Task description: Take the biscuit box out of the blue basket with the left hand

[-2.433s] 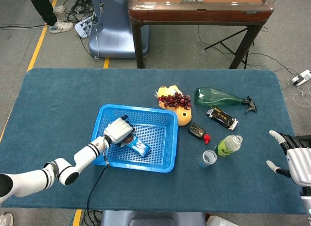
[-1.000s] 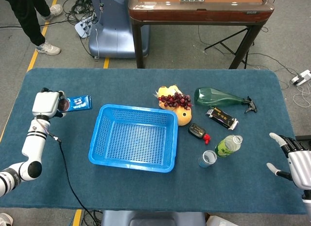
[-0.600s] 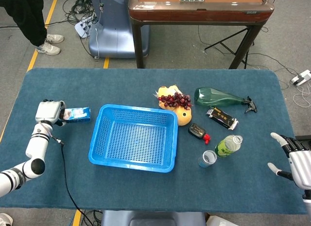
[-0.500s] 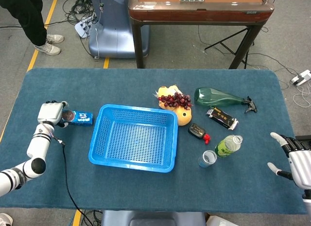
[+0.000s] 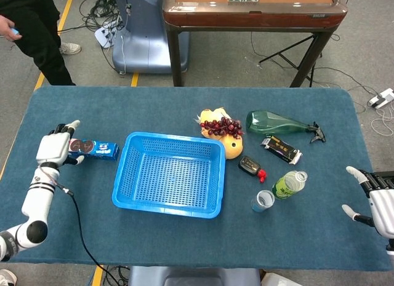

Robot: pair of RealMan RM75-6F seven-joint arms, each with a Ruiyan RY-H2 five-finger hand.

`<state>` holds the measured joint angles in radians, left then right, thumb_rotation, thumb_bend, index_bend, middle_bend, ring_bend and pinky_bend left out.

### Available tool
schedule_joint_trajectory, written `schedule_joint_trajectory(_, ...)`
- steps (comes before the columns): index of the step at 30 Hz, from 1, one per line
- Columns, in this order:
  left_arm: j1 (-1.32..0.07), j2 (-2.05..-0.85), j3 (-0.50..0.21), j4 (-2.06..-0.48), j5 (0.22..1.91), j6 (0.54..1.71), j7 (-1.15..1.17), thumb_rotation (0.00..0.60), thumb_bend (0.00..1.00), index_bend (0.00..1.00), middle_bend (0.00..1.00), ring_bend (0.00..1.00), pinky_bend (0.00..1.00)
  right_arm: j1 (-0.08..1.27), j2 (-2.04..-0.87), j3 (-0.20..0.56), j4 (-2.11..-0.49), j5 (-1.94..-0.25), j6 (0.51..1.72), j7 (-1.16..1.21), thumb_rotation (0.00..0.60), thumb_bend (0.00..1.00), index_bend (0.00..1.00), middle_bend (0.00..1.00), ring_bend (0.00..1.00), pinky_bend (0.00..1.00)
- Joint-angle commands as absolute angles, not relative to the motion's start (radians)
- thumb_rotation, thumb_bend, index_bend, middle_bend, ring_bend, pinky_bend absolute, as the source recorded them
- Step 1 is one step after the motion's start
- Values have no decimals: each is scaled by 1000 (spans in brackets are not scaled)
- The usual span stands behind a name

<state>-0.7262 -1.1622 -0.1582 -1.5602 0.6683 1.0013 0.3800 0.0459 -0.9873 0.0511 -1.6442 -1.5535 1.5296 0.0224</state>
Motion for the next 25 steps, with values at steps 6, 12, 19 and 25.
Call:
schedule_joint_trajectory(6, -511, -1104, -87, -1754, 888, 1300, 290, 600, 260, 87, 131, 69, 159, 44, -989, 50, -1641, -1565, 1539, 28, 600, 134, 190, 249, 245, 347)
schedule_joint_trajectory(12, -397, -1107, -18, -1793, 1043, 1432, 268, 600, 260, 108, 131, 69, 159, 51, -980, 44, -1660, -1563, 1514, 55, 600, 135, 190, 249, 245, 347)
schedule_joint_trajectory(19, -308, -1132, 30, -1805, 1173, 1538, 300, 600, 260, 123, 131, 69, 159, 55, -970, 39, -1673, -1558, 1496, 71, 600, 135, 190, 249, 245, 347)
schedule_joint_trajectory(25, -256, -1149, 32, -1817, 1222, 1581, 307, 600, 260, 125, 131, 69, 159, 49, -974, 36, -1676, -1563, 1508, 68, 600, 134, 190, 249, 245, 347)
